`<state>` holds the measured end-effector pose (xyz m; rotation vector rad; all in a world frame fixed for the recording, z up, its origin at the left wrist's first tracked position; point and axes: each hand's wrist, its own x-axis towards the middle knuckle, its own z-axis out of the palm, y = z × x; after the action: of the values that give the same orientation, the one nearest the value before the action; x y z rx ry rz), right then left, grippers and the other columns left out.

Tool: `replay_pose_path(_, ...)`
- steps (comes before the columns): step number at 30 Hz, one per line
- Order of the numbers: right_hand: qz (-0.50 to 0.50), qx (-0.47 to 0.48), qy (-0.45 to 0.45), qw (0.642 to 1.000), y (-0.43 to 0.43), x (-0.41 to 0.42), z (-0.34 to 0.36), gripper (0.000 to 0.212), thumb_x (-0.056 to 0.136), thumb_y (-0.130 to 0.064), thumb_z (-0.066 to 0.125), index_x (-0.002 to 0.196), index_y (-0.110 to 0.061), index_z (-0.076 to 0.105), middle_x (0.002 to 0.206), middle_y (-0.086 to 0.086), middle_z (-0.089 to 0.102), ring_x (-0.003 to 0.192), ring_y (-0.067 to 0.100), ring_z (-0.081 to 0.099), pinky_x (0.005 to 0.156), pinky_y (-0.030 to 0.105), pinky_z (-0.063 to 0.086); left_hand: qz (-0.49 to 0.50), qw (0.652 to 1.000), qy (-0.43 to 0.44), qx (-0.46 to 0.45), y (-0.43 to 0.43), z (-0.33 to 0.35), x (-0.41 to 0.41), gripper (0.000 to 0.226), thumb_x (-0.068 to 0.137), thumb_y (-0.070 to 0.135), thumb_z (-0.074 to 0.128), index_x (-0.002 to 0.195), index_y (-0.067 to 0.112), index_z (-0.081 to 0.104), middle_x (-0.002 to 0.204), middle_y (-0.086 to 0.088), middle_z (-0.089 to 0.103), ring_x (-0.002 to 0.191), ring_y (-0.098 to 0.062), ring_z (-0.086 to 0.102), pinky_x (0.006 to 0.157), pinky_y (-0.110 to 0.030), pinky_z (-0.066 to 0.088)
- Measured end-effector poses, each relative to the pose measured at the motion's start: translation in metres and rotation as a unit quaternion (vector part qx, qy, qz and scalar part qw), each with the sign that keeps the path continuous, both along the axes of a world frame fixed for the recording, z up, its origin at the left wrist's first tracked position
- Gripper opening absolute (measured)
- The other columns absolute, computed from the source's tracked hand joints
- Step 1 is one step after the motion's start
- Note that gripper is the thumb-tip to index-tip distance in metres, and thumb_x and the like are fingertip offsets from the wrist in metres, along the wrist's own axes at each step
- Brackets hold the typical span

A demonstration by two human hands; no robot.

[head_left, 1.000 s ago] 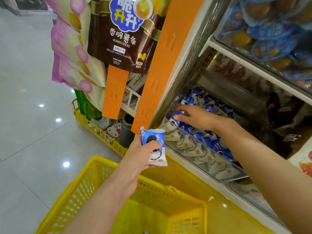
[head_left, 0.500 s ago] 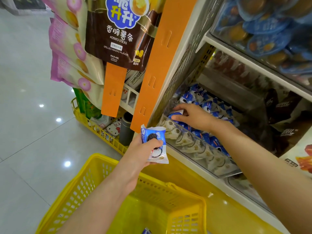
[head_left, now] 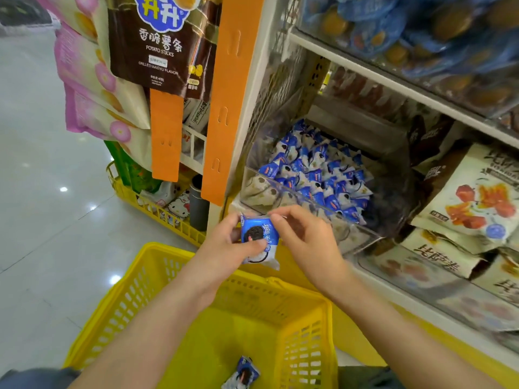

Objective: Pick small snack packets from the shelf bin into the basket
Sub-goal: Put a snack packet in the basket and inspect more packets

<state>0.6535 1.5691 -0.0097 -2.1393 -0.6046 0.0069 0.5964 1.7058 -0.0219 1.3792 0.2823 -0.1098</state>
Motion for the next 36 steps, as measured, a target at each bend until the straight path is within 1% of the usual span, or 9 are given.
replay_pose_path(3, -0.032, 0.069, 0.111, 0.991, -0.002, -0.005, -0.01, 0.018, 0.089, -0.019, 0.059, 0.074, -0.028, 0.063, 0.069, -0.008, 0.065, 0.065, 0.006, 0.058, 0.065, 0.031, 0.05, -0.013, 0.999, -0.013, 0.037, -0.004, -0.002, -0.007, 0.029, 0.083, -0.002, 0.062, 0.108, 0.011, 0.055, 0.095, -0.007, 0.068, 0.068, -0.002, 0.062, 0.057, -0.011, 0.048)
replay_pose_path(6, -0.046, 0.096, 0.163, 0.981, -0.001, -0.007, -0.015, 0.019, 0.088, -0.017, 0.06, 0.069, -0.023, 0.063, 0.062, -0.004, 0.062, 0.061, 0.008, 0.055, 0.061, 0.03, 0.047, -0.01, 0.996, -0.023, 0.081, -0.007, -0.005, -0.013, 0.02, 0.089, 0.006, 0.056, 0.107, 0.015, 0.055, 0.092, -0.006, 0.065, 0.07, 0.0, 0.059, 0.061, -0.014, 0.048)
replay_pose_path(10, -0.004, 0.049, 0.09, 0.995, 0.001, -0.015, -0.018, 0.021, 0.087, -0.02, 0.062, 0.068, -0.03, 0.06, 0.063, -0.006, 0.062, 0.06, 0.001, 0.053, 0.061, 0.023, 0.045, 0.036, 0.996, 0.022, 0.074, -0.006, -0.011, -0.017, 0.022, 0.095, 0.031, 0.044, 0.09, 0.015, 0.058, 0.086, -0.02, 0.061, 0.073, -0.021, 0.055, 0.065, -0.031, 0.041)
replay_pose_path(13, 0.012, 0.007, 0.014, 1.0, 0.001, -0.023, -0.017, 0.011, 0.085, -0.02, 0.064, 0.076, -0.025, 0.064, 0.073, -0.012, 0.061, 0.068, 0.0, 0.056, 0.061, 0.011, 0.042, 0.076, 0.993, 0.01, 0.086, -0.007, -0.013, -0.018, 0.026, 0.095, 0.032, 0.045, 0.074, 0.019, 0.056, 0.074, -0.011, 0.056, 0.066, -0.02, 0.05, 0.052, -0.023, 0.038)
replay_pose_path(18, 0.044, -0.075, -0.111, 0.99, -0.003, -0.031, -0.013, 0.012, 0.087, -0.024, 0.062, 0.089, -0.015, 0.07, 0.085, -0.002, 0.062, 0.081, 0.015, 0.058, 0.069, 0.038, 0.051, 0.092, 0.992, 0.036, 0.077, -0.007, -0.015, -0.015, 0.036, 0.094, 0.027, 0.048, 0.06, 0.024, 0.061, 0.057, 0.005, 0.06, 0.052, -0.008, 0.057, 0.045, -0.019, 0.039)
replay_pose_path(25, 0.03, -0.085, -0.132, 0.987, -0.01, -0.036, -0.015, 0.012, 0.086, -0.022, 0.063, 0.089, -0.016, 0.073, 0.082, -0.003, 0.063, 0.072, 0.008, 0.056, 0.063, 0.031, 0.051, 0.075, 0.994, 0.063, 0.044, -0.014, -0.013, -0.016, 0.023, 0.092, 0.029, 0.051, 0.077, 0.018, 0.064, 0.056, 0.008, 0.066, 0.048, -0.001, 0.061, 0.04, -0.011, 0.041)
replay_pose_path(29, -0.066, 0.031, 0.003, 0.997, -0.015, -0.031, -0.014, 0.011, 0.085, -0.015, 0.065, 0.079, -0.024, 0.069, 0.074, -0.011, 0.064, 0.07, 0.005, 0.061, 0.063, 0.021, 0.052, 0.033, 0.996, 0.082, 0.029, -0.013, -0.013, -0.02, 0.029, 0.083, 0.034, 0.063, 0.103, 0.013, 0.059, 0.083, -0.004, 0.072, 0.067, -0.011, 0.069, 0.057, -0.024, 0.057)
replay_pose_path(33, -0.094, 0.183, 0.232, 0.951, -0.02, -0.022, -0.009, 0.013, 0.09, -0.007, 0.056, 0.081, -0.014, 0.061, 0.077, 0.003, 0.065, 0.06, 0.002, 0.063, 0.055, 0.018, 0.054, 0.064, 0.997, 0.037, -0.002, -0.015, -0.014, -0.024, 0.032, 0.079, 0.016, 0.068, 0.108, 0.008, 0.055, 0.092, -0.008, 0.072, 0.071, -0.012, 0.069, 0.06, -0.024, 0.057)
replay_pose_path(36, -0.062, 0.152, 0.308, 0.937, -0.024, -0.022, -0.009, 0.008, 0.089, -0.003, 0.056, 0.097, -0.006, 0.058, 0.083, 0.01, 0.064, 0.067, 0.01, 0.062, 0.067, 0.023, 0.054, 0.119, 0.993, 0.016, 0.005, -0.011, -0.018, -0.026, 0.024, 0.079, 0.018, 0.067, 0.101, 0.015, 0.057, 0.082, 0.001, 0.074, 0.069, -0.011, 0.068, 0.063, -0.026, 0.056)
